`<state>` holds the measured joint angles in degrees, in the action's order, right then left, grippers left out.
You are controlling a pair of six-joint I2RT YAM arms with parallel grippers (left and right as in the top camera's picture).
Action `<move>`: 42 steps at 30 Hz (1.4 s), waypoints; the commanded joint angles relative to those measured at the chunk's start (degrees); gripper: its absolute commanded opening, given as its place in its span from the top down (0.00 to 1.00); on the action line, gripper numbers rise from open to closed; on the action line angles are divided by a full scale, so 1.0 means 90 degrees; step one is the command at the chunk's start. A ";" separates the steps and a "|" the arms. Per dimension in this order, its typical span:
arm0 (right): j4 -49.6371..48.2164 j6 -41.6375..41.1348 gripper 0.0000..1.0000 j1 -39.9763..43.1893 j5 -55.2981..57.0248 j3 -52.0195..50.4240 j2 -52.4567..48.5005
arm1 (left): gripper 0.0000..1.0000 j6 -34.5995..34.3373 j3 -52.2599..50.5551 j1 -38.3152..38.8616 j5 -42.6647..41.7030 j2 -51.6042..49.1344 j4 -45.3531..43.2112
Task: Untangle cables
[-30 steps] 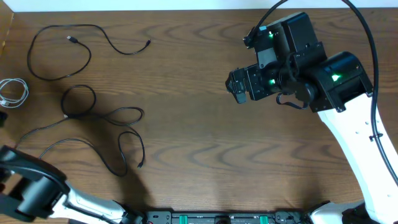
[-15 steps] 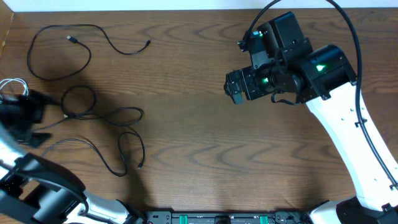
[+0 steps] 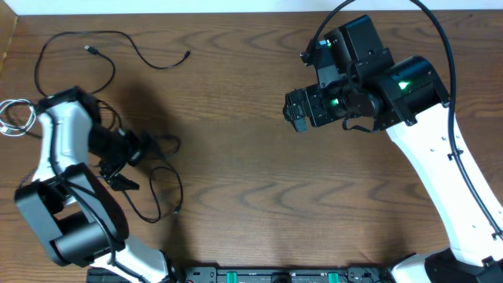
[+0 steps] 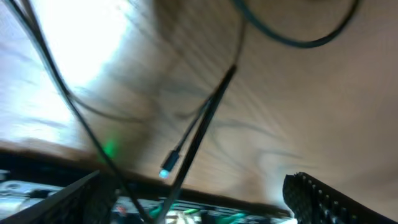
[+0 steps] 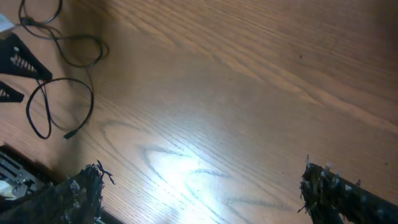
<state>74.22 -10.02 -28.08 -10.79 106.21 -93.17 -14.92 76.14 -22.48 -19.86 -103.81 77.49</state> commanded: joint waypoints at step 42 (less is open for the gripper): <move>0.0024 0.0049 0.01 0.0027 -0.0032 -0.0029 0.0002 | 0.92 -0.0019 0.2084 0.0078 0.0391 -0.0012 0.0092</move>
<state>74.35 -10.02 -28.08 -10.81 106.21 -93.17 -16.03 94.04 -21.23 -18.11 -103.83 78.94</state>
